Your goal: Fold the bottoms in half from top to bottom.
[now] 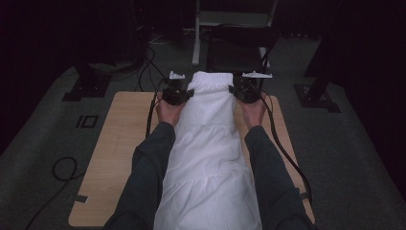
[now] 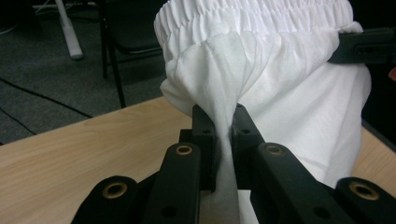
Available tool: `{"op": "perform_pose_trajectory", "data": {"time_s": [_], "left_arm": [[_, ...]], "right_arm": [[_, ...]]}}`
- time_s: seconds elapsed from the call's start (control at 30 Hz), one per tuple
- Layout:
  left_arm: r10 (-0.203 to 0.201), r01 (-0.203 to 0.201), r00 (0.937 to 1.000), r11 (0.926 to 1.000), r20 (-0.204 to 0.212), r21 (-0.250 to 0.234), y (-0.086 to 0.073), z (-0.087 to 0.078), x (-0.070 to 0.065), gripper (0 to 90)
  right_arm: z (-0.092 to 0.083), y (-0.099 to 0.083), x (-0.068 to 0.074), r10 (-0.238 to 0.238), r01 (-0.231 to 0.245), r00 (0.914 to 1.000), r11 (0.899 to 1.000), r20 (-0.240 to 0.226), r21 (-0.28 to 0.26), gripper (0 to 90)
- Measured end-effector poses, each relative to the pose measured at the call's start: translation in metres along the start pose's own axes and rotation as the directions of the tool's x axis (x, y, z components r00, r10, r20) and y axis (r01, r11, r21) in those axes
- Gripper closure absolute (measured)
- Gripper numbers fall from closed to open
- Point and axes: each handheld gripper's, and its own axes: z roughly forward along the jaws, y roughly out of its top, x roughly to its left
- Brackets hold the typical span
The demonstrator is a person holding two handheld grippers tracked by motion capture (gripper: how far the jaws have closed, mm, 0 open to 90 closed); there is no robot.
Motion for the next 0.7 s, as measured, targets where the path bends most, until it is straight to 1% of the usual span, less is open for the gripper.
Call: {"op": "perform_pose_trajectory", "data": {"time_s": [0.03,0.1,0.13,0.17,0.2,0.23,0.27,0.33,0.37,0.4,0.43,0.53,0.63,0.7], "left_arm": [[-0.001,0.001,1.0000,1.0000,0.000,0.008,-0.003,0.000,0.000,83.7],[0.014,-0.014,0.9999,0.9996,0.001,0.023,-0.010,-0.002,0.000,83.5],[0.015,-0.015,0.9998,0.9997,0.016,0.020,-0.014,-0.005,0.001,83.5],[0.016,-0.016,0.9997,0.9995,0.021,0.027,-0.017,-0.006,0.001,83.4],[0.025,-0.026,0.9994,0.9988,0.023,0.041,-0.019,-0.008,0.001,83.3],[0.025,-0.026,0.9994,0.9988,0.023,0.041,-0.019,-0.008,0.001,83.2],[0.032,-0.033,0.9985,0.9987,0.043,0.038,-0.027,-0.014,0.001,83.2],[0.039,-0.041,0.9978,0.9981,0.053,0.046,-0.033,-0.019,0.000,83.1],[0.039,-0.041,0.9978,0.9981,0.053,0.046,-0.033,-0.019,0.000,83.1],[0.035,-0.038,0.9973,0.9981,0.065,0.049,-0.039,-0.024,-0.001,83.1],[0.037,-0.041,0.9971,0.9977,0.067,0.054,-0.043,-0.026,-0.002,83.0],[0.029,-0.034,0.9964,0.9975,0.080,0.061,-0.055,-0.035,-0.001,82.8],[0.008,-0.014,0.9947,0.9982,0.102,0.058,-0.067,-0.048,-0.001,82.7],[0.000,-0.008,0.9922,0.9981,0.125,0.061,-0.078,-0.057,-0.003,82.6]], "right_arm": [[0.000,-0.002,0.001,-0.005,0.005,1.0000,1.000,-0.005,0.012,86.2],[0.000,-0.008,0.004,-0.011,0.011,0.9997,0.999,-0.024,0.036,86.2],[-0.001,-0.012,0.005,-0.009,0.010,0.9993,0.999,-0.035,0.044,86.2],[-0.002,-0.017,0.007,-0.014,0.016,0.9988,0.998,-0.047,0.054,86.1],[-0.003,-0.020,0.008,-0.017,0.020,0.9984,0.998,-0.055,0.055,86.1],[-0.003,-0.020,0.008,-0.017,0.020,0.9984,0.998,-0.055,0.055,86.1],[-0.006,-0.029,0.011,-0.004,0.009,0.9967,0.998,-0.081,0.061,86.1],[-0.007,-0.035,0.013,0.000,0.007,0.9959,0.997,-0.091,0.072,86.1],[-0.007,-0.035,0.013,0.000,0.007,0.9959,0.997,-0.091,0.072,86.1],[-0.008,-0.039,0.014,0.000,0.007,0.9951,0.997,-0.099,0.078,86.1],[-0.010,-0.044,0.018,-0.004,0.013,0.9948,0.996,-0.102,0.090,86.1],[-0.015,-0.054,0.026,-0.008,0.020,0.9918,0.995,-0.128,0.097,86.0],[-0.022,-0.066,0.034,0.007,0.010,0.9864,0.995,-0.164,0.101,86.0],[-0.028,-0.077,0.041,0.002,0.020,0.9826,0.993,-0.186,0.117,86.0]]}}
